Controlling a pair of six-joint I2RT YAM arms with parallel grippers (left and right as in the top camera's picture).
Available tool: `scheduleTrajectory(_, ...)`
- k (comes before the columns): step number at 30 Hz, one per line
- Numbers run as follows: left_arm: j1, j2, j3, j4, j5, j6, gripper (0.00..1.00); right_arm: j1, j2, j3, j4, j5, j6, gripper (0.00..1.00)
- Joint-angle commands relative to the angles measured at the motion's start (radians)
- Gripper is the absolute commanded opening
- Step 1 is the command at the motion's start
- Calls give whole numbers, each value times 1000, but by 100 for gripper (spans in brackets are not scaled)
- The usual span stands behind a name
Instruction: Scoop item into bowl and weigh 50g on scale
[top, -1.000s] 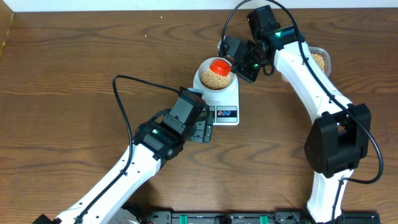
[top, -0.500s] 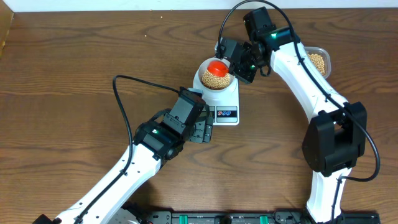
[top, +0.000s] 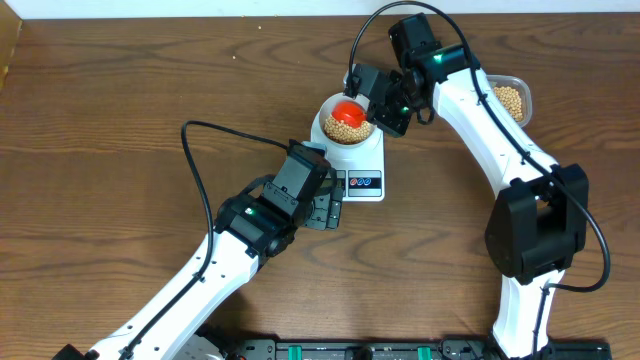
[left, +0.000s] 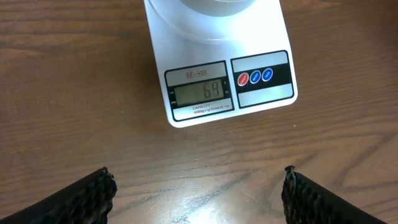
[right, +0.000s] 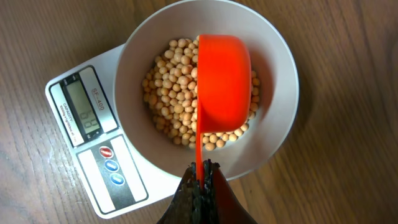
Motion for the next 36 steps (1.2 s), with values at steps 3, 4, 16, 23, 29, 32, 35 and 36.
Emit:
scheduleTrajectory(3, 3, 0, 0, 1, -9, 6, 88, 16, 26, -6, -9, -10, -10, 1)
scheduleTrajectory(4, 3, 0, 0, 1, -9, 6, 88, 16, 26, -6, -11, -10, -10, 1)
scheduleTrajectory(16, 3, 0, 0, 2, -9, 6, 88, 13, 25, -5, -20, -42, -10, 1)
scheduleTrajectory(23, 3, 0, 0, 1, -9, 6, 88, 0, 24, -2, -13, -72, 9, 1)
scheduleTrajectory(29, 3, 0, 0, 1, -9, 6, 88, -27, 23, 14, -13, -135, 21, 1)
scheduleTrajectory(32, 3, 0, 0, 1, -9, 6, 88, -41, 21, 19, -14, -170, 39, 1)
scheduleTrajectory(35, 3, 0, 0, 1, -9, 6, 88, -58, 12, 22, -13, -198, 55, 1)
scheduleTrajectory(36, 3, 0, 0, 2, -9, 6, 88, -64, 9, 23, -13, -210, 55, 1)
